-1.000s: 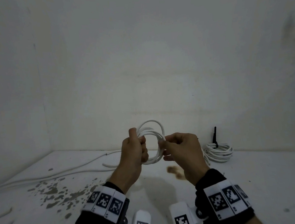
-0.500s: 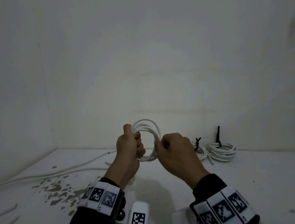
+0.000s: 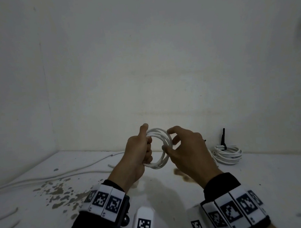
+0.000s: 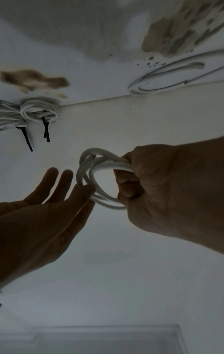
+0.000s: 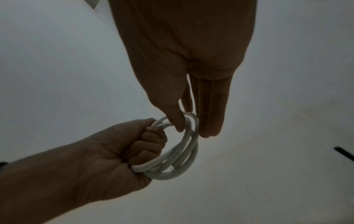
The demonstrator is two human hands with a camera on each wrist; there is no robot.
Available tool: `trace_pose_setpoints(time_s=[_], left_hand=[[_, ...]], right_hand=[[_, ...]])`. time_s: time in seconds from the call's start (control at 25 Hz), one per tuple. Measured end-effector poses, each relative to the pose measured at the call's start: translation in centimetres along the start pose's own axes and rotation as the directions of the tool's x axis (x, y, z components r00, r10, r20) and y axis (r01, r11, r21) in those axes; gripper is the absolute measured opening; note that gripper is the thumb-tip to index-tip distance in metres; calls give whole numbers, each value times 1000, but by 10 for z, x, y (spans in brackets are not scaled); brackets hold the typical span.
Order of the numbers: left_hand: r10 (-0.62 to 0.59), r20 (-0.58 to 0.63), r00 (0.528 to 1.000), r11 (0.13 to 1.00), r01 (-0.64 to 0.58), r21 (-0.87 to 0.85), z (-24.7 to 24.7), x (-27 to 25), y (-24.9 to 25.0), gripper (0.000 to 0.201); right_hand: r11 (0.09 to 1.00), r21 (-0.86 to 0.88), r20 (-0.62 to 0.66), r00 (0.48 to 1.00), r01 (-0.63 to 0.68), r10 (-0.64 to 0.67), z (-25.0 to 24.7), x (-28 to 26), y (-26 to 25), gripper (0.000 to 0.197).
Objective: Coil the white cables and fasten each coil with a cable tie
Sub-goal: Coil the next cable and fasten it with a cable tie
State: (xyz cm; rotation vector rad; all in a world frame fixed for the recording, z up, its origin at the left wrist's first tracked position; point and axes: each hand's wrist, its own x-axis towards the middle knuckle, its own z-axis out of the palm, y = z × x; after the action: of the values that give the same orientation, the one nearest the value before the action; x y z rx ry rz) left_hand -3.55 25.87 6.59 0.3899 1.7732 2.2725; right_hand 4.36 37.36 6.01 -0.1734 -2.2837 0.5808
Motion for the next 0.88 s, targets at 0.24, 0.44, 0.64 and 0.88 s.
trace_pose_setpoints(time_s=[0.24, 0.44, 0.64, 0.88], left_hand=[[-1, 4, 1000, 1000, 1, -26, 3, -1, -4, 49], [6, -2, 1000, 996, -6, -90, 4, 1, -9, 45], [-7, 12, 1000, 991, 9, -130, 5, 2, -11, 47], [-9, 61, 998, 998, 12, -60, 7, -1, -11, 45]], right_hand=[[997, 34, -24, 997, -66, 66, 12, -1, 1, 9], [997, -59, 57, 997, -41, 45, 13, -3, 0, 19], [988, -151, 155, 987, -14, 37, 6, 0, 1, 16], [998, -30, 56, 997, 46, -44, 4, 2, 7, 22]])
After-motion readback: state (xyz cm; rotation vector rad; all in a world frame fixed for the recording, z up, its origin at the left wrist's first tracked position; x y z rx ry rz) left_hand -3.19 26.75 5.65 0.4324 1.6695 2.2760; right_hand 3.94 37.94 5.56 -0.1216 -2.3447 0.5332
